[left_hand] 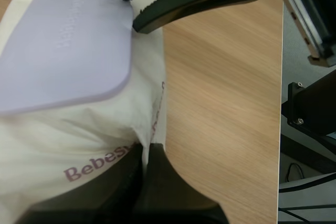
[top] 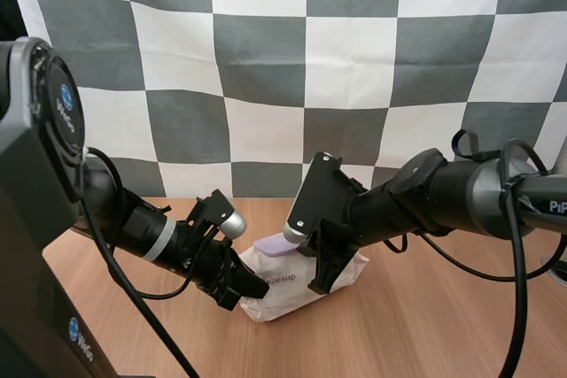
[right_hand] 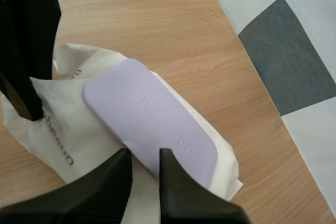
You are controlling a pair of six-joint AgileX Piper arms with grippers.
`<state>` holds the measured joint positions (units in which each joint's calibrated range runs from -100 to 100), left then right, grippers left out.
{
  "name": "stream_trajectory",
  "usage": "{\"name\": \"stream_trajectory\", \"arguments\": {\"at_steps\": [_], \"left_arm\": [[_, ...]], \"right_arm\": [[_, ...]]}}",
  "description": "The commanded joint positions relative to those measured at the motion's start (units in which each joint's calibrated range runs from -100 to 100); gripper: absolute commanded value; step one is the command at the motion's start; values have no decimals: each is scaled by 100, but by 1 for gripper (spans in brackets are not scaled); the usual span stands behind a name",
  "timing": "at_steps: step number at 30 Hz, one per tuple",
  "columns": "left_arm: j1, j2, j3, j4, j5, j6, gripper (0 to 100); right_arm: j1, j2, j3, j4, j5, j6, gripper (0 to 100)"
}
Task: Open the wet wipes lid
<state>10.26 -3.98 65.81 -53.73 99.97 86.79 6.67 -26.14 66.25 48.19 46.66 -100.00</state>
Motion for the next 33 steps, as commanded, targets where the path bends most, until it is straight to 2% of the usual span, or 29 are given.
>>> {"name": "stream_trajectory", "arguments": {"at_steps": [1, 3, 6, 23, 28, 29, 32, 33], "left_arm": [[0, 3, -3, 8, 3, 2, 0], [0, 3, -3, 8, 3, 2, 0], [0, 3, -3, 8, 3, 2, 0], [0, 3, -3, -15, 3, 21, 0], [0, 3, -3, -27, 3, 21, 0], [0, 3, -3, -27, 3, 21, 0], [0, 3, -3, -27, 3, 21, 0], [0, 3, -3, -27, 3, 21, 0]], "right_arm": [[3, 9, 7, 0, -15, 0, 30], [3, 9, 7, 11, -15, 0, 22], [3, 9, 7, 11, -15, 0, 0], [92, 9, 7, 108, 123, 0, 0], [102, 9, 7, -401, 89, 0, 0], [102, 9, 7, -579, 89, 0, 2], [102, 9, 7, -1160, 89, 0, 35], [102, 9, 7, -1222, 89, 0, 43]]}}
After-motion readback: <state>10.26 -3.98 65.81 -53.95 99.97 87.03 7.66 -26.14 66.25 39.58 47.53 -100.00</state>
